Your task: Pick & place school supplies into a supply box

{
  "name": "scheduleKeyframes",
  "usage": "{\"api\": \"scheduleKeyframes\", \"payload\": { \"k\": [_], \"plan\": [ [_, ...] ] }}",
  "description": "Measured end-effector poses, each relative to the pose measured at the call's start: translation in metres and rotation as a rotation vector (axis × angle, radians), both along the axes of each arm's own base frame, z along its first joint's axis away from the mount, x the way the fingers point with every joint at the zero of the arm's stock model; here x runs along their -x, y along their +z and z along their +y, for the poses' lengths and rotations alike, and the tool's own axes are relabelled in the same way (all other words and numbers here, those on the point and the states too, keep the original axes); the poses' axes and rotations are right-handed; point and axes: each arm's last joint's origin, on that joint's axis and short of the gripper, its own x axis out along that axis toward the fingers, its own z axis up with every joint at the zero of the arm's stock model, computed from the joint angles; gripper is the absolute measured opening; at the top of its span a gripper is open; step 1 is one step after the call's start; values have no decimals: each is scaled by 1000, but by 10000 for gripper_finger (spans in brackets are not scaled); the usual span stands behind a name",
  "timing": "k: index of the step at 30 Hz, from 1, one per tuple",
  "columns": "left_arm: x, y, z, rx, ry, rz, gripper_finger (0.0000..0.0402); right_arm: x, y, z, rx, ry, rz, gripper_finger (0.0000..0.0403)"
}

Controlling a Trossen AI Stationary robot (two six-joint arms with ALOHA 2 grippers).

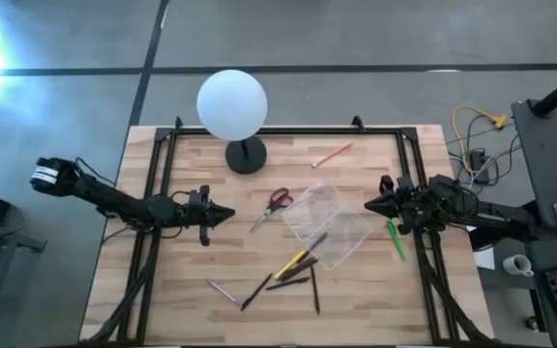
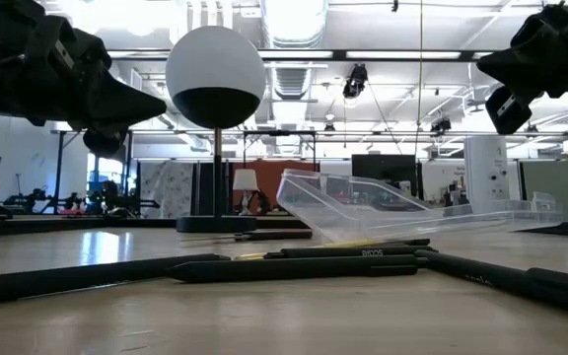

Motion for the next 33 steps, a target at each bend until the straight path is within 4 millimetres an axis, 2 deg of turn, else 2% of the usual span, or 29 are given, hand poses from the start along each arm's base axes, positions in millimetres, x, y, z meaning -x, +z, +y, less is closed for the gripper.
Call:
{"api": "scheduleKeyframes", "payload": {
  "k": [9,12,18,21,23,29,33],
  "plan": [
    [0,0,0,0,0,-1,6,0,1,0,-2,0,-9,13],
    [0,0,0,0,0,0,6,0,4,0,-57,1,-30,13],
    [0,0,0,0,0,0,6,0,9,-1,-277,-31,-63,13],
    [0,0,0,0,0,0,6,0,8,-2,-603,-35,-29,13],
    [0,0,0,0,0,0,6,0,7,-3,-753,-74,-26,13],
    [0,0,0,0,0,0,6,1,10,-9,-855,-242,-136,13],
    [0,0,0,0,0,0,6,-1,8,-10,-808,-274,-127,13]
  ]
}}
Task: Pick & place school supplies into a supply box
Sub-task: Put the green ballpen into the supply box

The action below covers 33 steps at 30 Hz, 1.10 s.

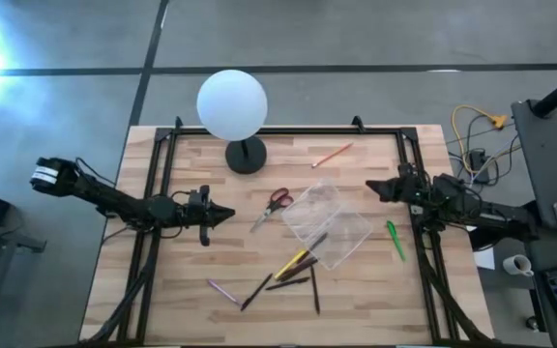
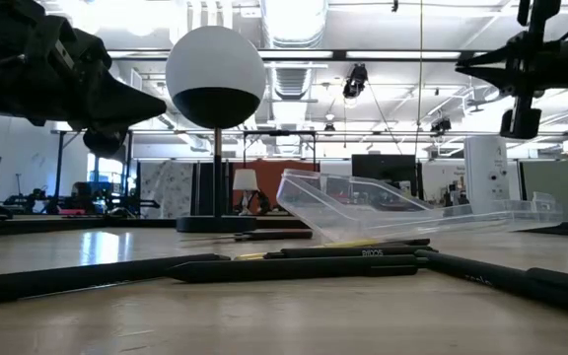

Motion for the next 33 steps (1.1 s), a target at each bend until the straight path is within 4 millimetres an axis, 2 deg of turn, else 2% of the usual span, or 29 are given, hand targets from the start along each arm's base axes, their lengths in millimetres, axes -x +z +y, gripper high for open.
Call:
{"api": "scheduleKeyframes", "payload": {
  "k": [5,8,13,17,21,25,33],
  "plan": [
    [0,0,0,0,0,0,6,-6,-8,-1,-39,0,92,13],
    [0,0,0,0,0,0,6,-10,-8,-1,-77,2,229,15],
    [0,0,0,0,0,-1,6,-5,-4,-1,-99,5,702,47],
    [0,0,0,0,0,0,6,1,8,0,-112,29,1029,87],
    [0,0,0,0,0,0,6,-10,11,-1,-123,72,1140,126],
    [0,0,0,0,0,0,6,-23,1,-3,-152,79,1268,155],
    [0,0,0,0,0,0,6,-53,-11,-9,-134,99,1553,150]
  ]
}}
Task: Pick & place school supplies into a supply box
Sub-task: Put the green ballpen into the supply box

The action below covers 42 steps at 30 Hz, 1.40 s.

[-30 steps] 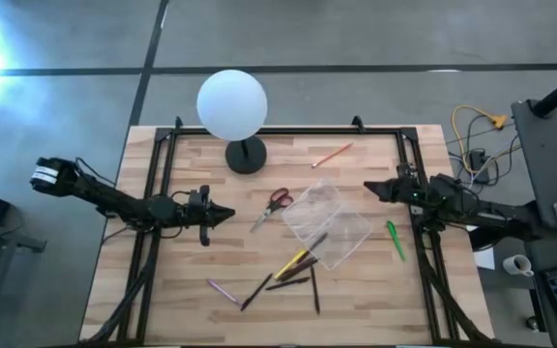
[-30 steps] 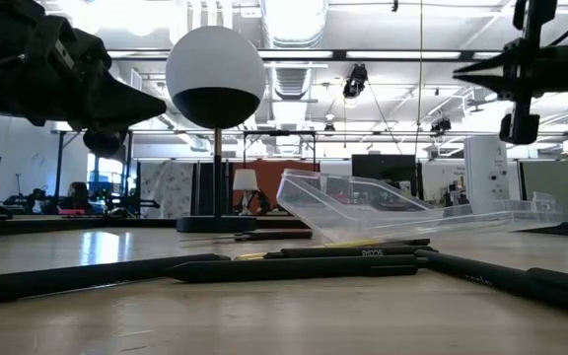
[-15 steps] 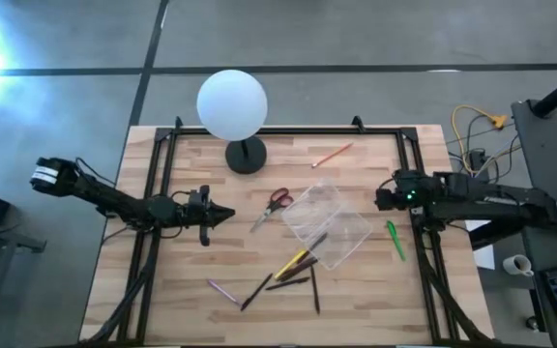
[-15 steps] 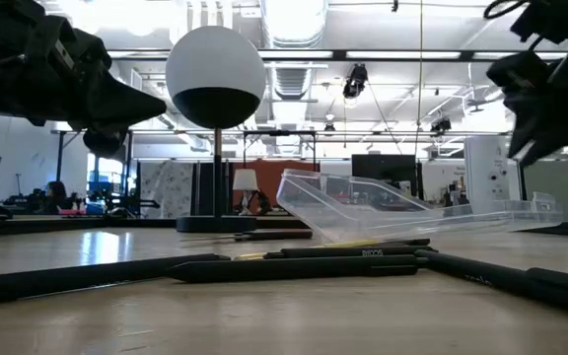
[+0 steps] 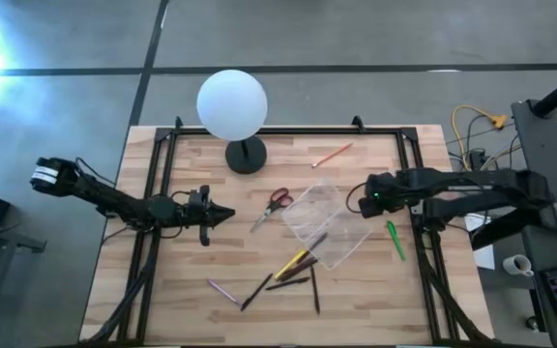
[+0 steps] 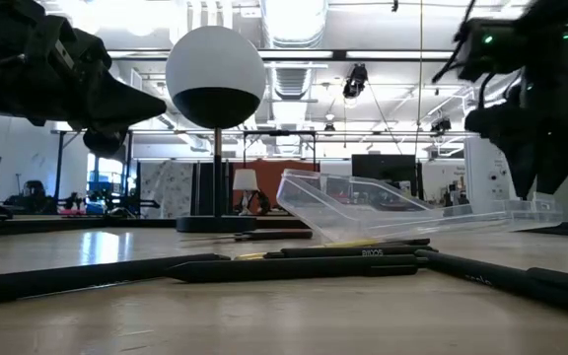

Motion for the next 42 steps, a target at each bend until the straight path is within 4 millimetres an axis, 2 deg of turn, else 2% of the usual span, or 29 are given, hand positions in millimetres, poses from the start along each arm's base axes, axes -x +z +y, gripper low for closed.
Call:
{"api": "scheduleKeyframes", "payload": {
  "k": [8,14,18,23,34,42],
  "plan": [
    [0,0,0,0,0,0,6,-23,-7,-4,-74,83,362,138],
    [0,0,0,0,0,0,6,-31,-25,5,-231,176,465,145],
    [0,0,0,0,0,0,6,-27,-33,19,-289,238,506,148],
    [0,0,0,0,0,0,6,-27,-32,28,-281,283,509,145],
    [0,0,0,0,0,0,6,-32,-39,29,-281,197,518,151],
    [0,0,0,0,0,0,6,-30,-54,29,-313,250,560,150]
  ]
}}
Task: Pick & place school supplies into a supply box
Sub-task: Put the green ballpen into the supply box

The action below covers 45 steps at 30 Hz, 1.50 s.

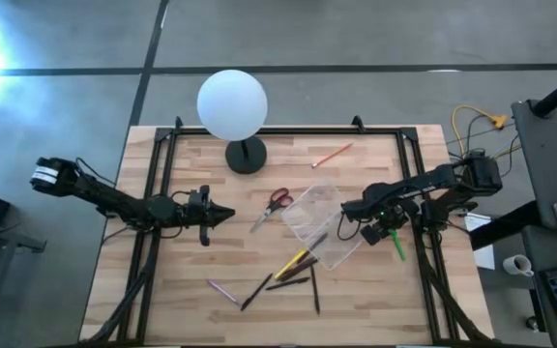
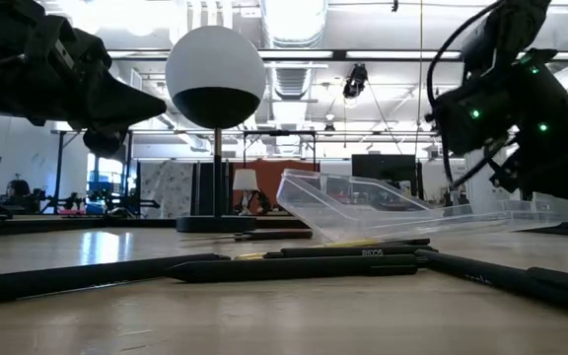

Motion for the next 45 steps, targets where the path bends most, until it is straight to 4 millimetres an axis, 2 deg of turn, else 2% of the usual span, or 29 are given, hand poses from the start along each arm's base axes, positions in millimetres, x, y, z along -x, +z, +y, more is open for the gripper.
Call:
{"api": "scheduleKeyframes", "payload": {
  "k": [8,14,20,28,33,38,45],
  "plan": [
    [0,0,0,0,0,0,6,8,-22,3,-201,137,25,141],
    [0,0,0,0,0,0,6,6,-24,3,-247,198,15,136],
    [0,0,0,0,0,0,6,-2,-15,4,-241,220,-117,133],
    [0,0,0,0,0,0,6,-21,6,2,-152,273,-432,123],
    [0,0,0,0,0,0,6,-18,22,-3,45,245,-423,124],
    [0,1,0,0,0,-2,6,-12,35,-3,78,185,-417,132],
    [0,0,0,0,0,-1,6,-10,38,-3,93,150,-428,159]
  ]
}}
